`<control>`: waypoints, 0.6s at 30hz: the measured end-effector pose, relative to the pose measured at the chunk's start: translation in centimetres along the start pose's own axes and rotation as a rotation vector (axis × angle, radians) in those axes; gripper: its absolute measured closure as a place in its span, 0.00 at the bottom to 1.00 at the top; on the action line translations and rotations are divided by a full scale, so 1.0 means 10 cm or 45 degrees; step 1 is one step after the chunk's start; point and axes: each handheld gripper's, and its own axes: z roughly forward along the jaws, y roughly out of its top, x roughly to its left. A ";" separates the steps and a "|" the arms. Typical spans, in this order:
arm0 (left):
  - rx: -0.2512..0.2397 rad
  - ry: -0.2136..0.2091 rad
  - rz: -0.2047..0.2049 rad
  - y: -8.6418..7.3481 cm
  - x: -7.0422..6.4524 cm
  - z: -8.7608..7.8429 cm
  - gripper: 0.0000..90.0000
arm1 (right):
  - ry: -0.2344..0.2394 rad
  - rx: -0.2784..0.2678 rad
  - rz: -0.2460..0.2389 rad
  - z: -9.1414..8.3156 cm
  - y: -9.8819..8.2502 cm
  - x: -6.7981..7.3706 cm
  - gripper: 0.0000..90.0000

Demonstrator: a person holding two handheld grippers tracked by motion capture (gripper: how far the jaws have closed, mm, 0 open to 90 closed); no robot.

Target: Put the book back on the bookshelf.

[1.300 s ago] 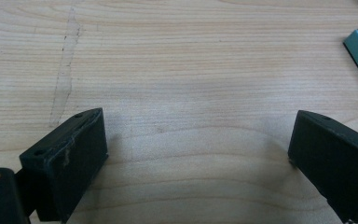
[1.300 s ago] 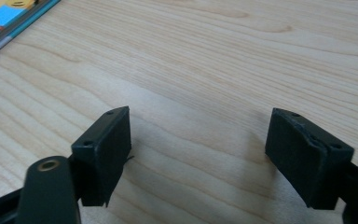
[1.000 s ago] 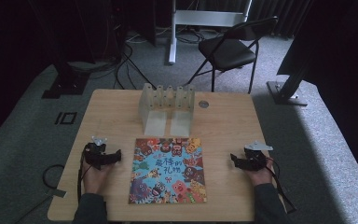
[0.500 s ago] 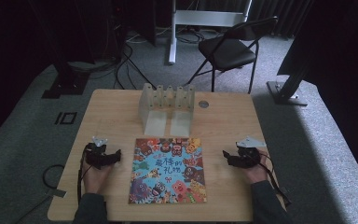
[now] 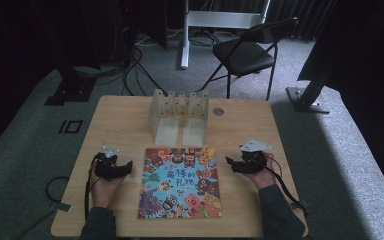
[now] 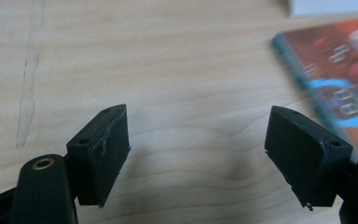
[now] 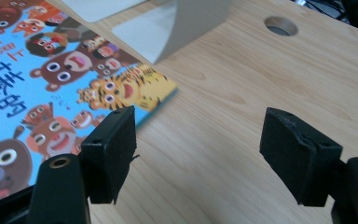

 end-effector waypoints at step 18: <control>-0.072 -0.170 0.127 -0.03 -0.42 -0.23 0.13 | 0.175 0.040 -0.075 0.50 0.27 0.21 0.18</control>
